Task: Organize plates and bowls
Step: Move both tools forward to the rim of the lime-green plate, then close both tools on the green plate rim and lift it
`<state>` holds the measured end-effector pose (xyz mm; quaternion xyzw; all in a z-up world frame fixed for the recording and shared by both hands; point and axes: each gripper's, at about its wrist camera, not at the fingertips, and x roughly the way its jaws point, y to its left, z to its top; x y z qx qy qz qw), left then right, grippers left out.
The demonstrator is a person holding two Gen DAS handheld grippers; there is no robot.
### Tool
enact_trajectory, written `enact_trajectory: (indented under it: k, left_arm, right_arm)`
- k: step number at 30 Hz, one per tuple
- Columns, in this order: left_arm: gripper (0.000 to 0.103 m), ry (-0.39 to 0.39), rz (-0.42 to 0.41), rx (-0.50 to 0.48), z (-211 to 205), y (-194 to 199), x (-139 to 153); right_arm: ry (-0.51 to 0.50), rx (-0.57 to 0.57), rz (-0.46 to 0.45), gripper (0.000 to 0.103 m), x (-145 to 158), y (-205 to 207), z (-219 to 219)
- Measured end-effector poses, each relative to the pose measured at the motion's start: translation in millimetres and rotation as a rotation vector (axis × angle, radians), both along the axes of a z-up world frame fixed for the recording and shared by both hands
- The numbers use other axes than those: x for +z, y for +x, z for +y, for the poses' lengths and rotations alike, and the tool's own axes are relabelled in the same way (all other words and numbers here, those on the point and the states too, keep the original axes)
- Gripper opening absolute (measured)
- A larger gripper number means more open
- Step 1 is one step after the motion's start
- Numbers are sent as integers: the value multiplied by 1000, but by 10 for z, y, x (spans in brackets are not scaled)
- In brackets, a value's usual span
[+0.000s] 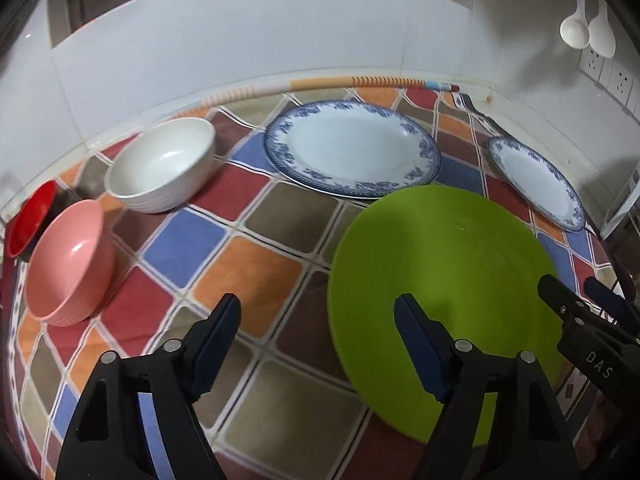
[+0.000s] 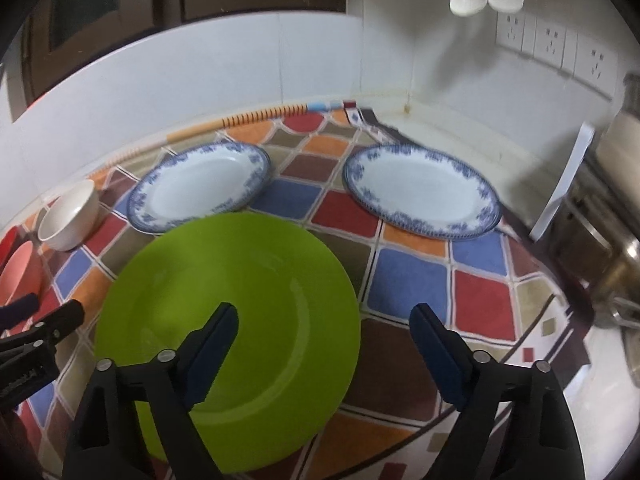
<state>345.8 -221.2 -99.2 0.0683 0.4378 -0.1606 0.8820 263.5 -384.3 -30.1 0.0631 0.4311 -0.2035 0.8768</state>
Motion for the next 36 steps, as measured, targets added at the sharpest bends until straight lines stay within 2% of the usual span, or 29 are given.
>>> enact_trajectory:
  k: [4,9,15,18,23,36]
  left_arm:
    - [72,-1,46,-19,-104,106,-106]
    - [61,-4,101,-19,-189,221,-228]
    - [53,-16,143,-27,-256,273,-301]
    - [43,-30,154,-36,-279,290,-297]
    - [40,-35,161,-33,-286,320,-287]
    - [39,-34,135,-14,-218,292,-185]
  right_arm:
    - [68,-26,31,78,-147,69,-142]
    - [107,-34,63,69,-271,156,-248]
    - [147,-29,96,58,-381,228,-295]
    - [161,-22,95,55,-383,235,-306]
    - [177,-10,103,45,-383,263,-309]
    - [145,0,112,41,-321,269,-277]
